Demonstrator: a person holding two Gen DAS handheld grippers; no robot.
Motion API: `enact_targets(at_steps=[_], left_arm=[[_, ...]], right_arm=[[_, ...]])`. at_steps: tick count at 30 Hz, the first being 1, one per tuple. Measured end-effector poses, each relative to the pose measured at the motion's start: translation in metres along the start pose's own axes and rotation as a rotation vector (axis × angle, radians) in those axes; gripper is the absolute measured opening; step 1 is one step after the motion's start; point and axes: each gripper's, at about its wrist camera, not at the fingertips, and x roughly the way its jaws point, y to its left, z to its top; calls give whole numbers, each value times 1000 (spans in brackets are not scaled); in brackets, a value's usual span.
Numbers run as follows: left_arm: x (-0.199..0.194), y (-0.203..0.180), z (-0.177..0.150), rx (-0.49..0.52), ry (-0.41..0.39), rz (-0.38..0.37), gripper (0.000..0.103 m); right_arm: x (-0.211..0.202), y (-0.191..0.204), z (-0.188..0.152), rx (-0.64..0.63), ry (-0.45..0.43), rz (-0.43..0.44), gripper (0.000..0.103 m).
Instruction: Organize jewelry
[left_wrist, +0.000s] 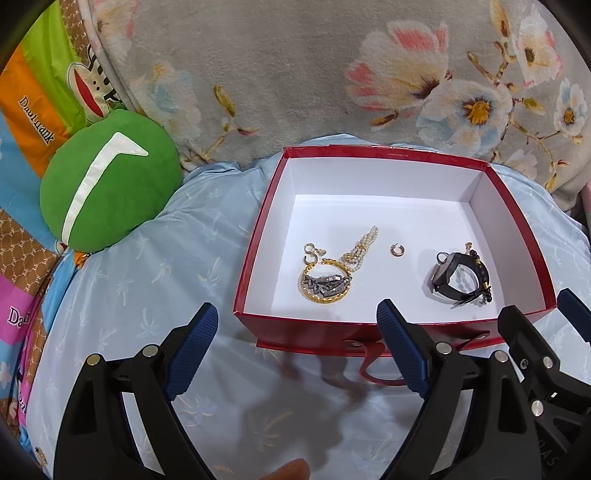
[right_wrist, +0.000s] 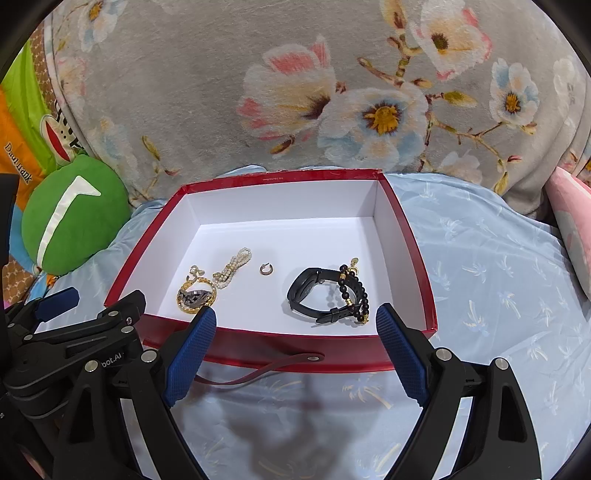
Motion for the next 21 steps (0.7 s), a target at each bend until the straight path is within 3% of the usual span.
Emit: enact_targets(at_steps=[21], left_arm=[[-3,-3,-4,-14,18,5,88]], right_arm=[[-3,-3,-6,8,7,-4,86]])
